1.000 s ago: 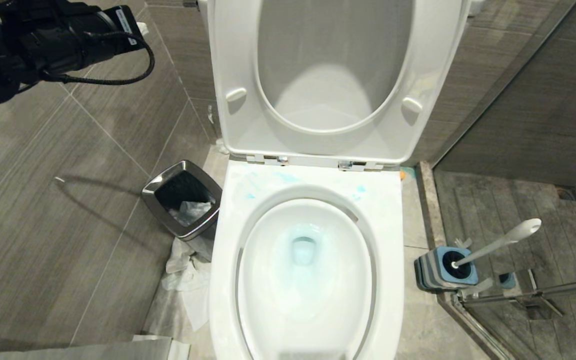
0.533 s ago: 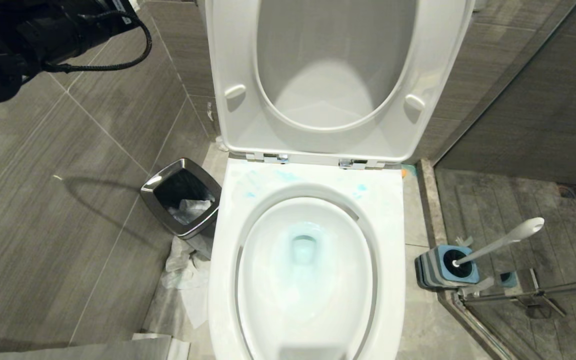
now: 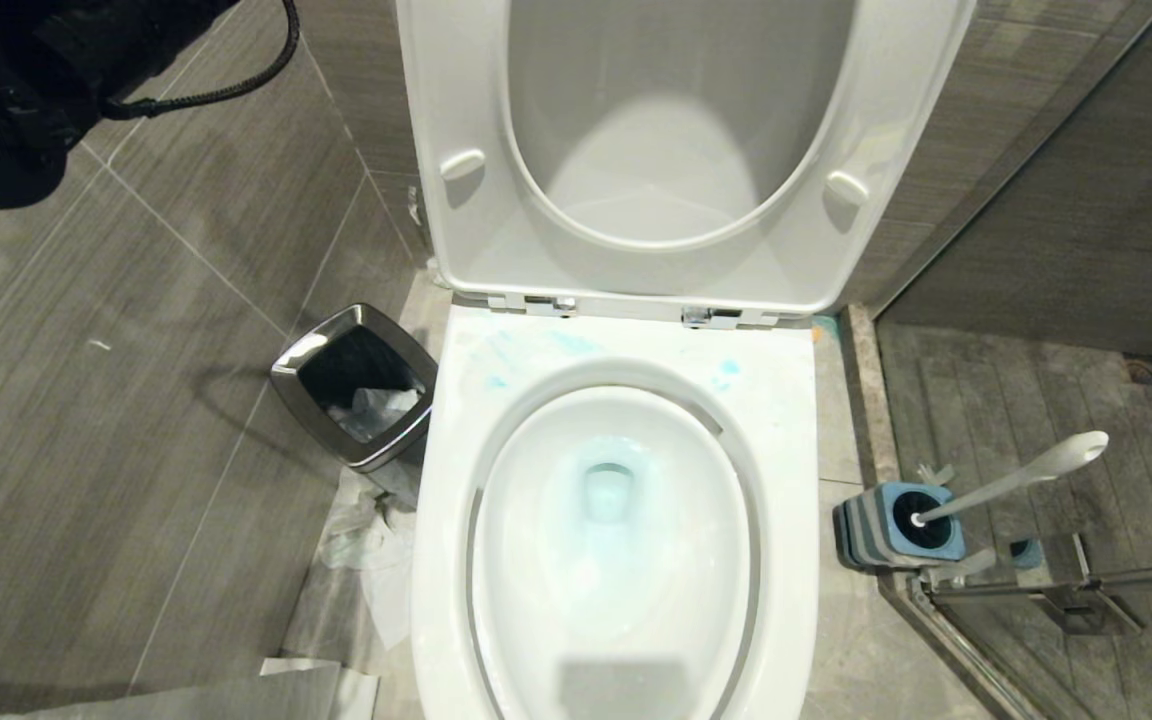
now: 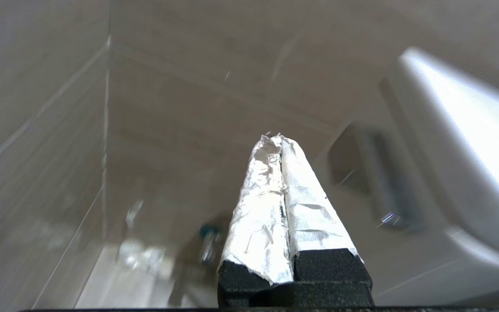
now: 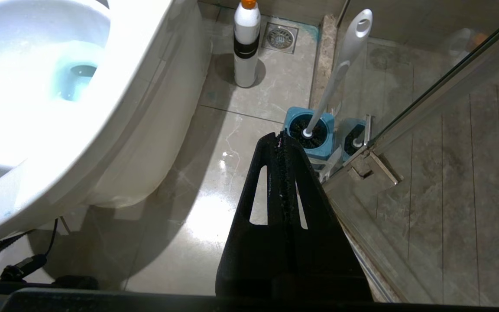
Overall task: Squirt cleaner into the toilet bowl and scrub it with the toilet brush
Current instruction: Flush the toilet
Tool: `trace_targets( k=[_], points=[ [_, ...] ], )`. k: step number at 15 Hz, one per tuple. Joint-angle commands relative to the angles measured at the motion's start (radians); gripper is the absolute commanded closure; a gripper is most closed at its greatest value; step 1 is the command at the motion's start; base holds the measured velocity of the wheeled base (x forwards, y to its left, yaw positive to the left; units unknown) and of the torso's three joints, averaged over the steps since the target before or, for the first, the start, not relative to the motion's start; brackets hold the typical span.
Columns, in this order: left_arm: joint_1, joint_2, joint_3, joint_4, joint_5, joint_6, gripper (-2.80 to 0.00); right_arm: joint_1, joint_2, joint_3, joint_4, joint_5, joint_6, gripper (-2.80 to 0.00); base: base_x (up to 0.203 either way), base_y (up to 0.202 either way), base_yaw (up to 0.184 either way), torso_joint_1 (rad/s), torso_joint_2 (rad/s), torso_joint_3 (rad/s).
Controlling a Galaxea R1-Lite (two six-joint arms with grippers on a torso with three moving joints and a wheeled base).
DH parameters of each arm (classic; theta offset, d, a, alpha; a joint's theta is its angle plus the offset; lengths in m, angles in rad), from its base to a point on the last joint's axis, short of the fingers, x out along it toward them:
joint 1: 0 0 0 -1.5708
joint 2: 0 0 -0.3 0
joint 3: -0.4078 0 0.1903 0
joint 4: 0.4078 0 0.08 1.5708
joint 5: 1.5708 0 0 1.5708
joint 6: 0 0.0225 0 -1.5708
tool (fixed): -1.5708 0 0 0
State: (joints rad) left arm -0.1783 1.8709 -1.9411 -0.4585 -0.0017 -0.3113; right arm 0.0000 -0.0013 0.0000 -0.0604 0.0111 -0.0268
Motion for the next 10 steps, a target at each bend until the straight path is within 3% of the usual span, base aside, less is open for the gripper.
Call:
trace_targets(
  k=[1, 10],
  points=[
    [-0.014, -0.010, 0.002, -0.037, 0.000, -0.003, 0.00, 0.000, 0.001, 0.025, -0.001, 0.001, -0.001, 0.00, 0.000, 0.000, 0.000, 0.000, 0.00, 0.000],
    [-0.093, 0.001, 0.004, -0.104, 0.042, 0.001, 0.00, 0.000, 0.001, 0.025, -0.001, 0.001, -0.001, 0.00, 0.000, 0.000, 0.000, 0.000, 0.00, 0.000]
  ],
)
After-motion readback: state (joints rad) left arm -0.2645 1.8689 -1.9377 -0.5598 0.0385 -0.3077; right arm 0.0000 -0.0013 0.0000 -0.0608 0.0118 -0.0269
